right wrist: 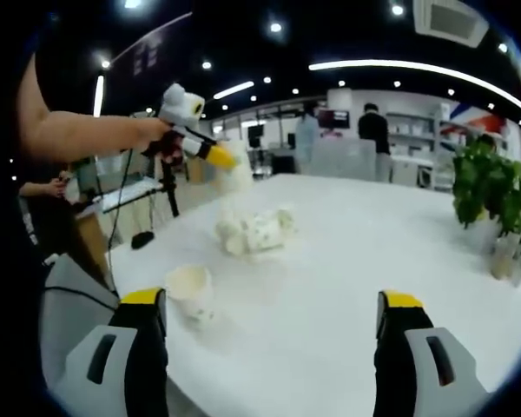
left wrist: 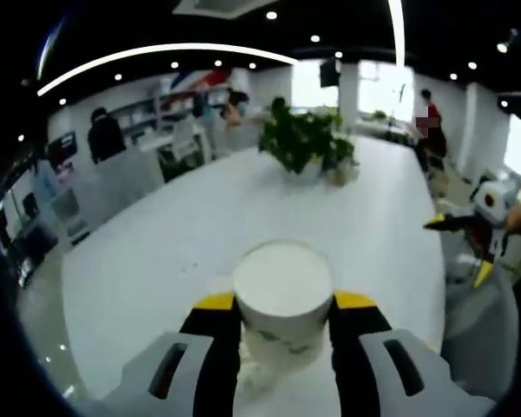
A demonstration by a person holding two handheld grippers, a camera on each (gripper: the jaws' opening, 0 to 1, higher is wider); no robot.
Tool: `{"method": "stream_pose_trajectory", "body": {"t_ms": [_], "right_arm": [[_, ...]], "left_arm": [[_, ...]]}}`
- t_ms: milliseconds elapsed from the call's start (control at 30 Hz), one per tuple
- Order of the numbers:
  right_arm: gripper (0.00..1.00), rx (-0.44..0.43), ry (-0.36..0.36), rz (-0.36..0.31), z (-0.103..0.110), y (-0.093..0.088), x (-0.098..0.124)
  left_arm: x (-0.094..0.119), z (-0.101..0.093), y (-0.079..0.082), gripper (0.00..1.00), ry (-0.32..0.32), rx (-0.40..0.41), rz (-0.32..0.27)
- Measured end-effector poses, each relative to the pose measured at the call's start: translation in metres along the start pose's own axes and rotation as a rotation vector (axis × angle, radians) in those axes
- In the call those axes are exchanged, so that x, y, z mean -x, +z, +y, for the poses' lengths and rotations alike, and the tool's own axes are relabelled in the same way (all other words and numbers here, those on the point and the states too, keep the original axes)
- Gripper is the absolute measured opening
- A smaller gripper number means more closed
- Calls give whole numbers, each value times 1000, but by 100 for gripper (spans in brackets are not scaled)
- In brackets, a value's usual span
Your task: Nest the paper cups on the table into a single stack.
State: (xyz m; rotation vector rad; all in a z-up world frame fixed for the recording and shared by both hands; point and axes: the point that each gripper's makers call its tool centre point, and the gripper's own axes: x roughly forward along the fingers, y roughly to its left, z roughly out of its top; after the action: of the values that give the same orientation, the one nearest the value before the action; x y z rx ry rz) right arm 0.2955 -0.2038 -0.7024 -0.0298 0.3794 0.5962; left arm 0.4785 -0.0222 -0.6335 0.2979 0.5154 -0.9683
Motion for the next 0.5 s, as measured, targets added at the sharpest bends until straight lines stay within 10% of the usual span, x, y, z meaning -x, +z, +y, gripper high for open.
{"method": "stream_pose_trajectory", "body": {"t_ms": [500], "right_arm": [[99,19,14,-1,1,7,-3]], "left_arm": [[7,-18,5,37,-26,-9,-5]]}}
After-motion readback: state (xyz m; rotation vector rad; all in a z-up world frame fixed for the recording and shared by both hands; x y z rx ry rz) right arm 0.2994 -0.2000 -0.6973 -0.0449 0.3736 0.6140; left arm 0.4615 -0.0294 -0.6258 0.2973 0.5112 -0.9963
